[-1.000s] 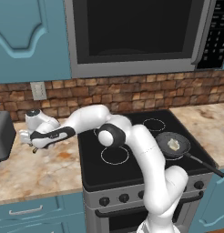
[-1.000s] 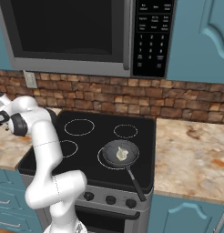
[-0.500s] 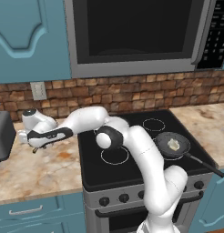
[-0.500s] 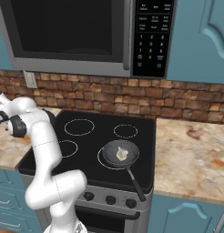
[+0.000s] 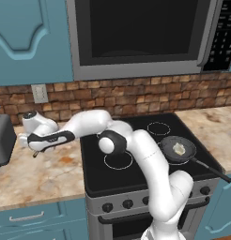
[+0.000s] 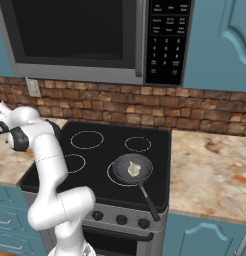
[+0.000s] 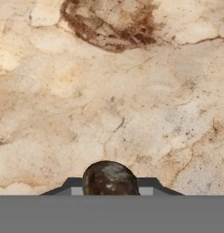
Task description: Put the garlic and mushroom in the pan. Then turn on the front right burner and set the heat to medium.
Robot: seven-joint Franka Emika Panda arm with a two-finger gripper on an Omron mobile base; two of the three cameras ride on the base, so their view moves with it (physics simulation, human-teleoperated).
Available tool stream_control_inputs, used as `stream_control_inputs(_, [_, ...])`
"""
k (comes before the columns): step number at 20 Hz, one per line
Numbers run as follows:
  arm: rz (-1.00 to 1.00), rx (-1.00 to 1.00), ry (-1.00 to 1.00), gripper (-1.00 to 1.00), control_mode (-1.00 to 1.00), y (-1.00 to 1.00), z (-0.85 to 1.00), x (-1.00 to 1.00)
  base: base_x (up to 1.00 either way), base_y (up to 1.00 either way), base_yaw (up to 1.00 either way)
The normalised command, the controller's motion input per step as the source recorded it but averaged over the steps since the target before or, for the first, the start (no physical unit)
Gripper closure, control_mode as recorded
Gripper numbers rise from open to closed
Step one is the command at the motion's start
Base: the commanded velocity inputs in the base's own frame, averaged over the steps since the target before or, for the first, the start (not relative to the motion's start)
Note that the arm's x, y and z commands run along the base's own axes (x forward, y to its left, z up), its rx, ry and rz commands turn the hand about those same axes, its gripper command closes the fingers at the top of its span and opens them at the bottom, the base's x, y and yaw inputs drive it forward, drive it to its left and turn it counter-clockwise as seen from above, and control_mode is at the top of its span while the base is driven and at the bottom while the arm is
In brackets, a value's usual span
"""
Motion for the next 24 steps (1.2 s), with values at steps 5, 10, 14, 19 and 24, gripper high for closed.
stream_control_inputs(5, [0.00,0.14,-0.02,1.00,-1.00,-0.44,0.68,-0.50,0.00,0.00,0.00])
stream_control_inputs(10, [0.00,0.17,0.00,1.00,-1.00,-0.51,0.73,-0.85,0.00,0.00,0.00])
stream_control_inputs(14, [0.03,0.03,-0.01,1.00,-1.00,-0.52,0.09,-0.94,0.00,0.00,0.00])
stream_control_inputs(19, [0.08,0.00,-0.02,1.00,-1.00,-0.41,0.10,-0.82,0.00,0.00,0.00])
stream_control_inputs(24, [0.06,0.05,-0.01,1.00,-1.00,-0.39,0.82,-0.64,0.00,0.00,0.00])
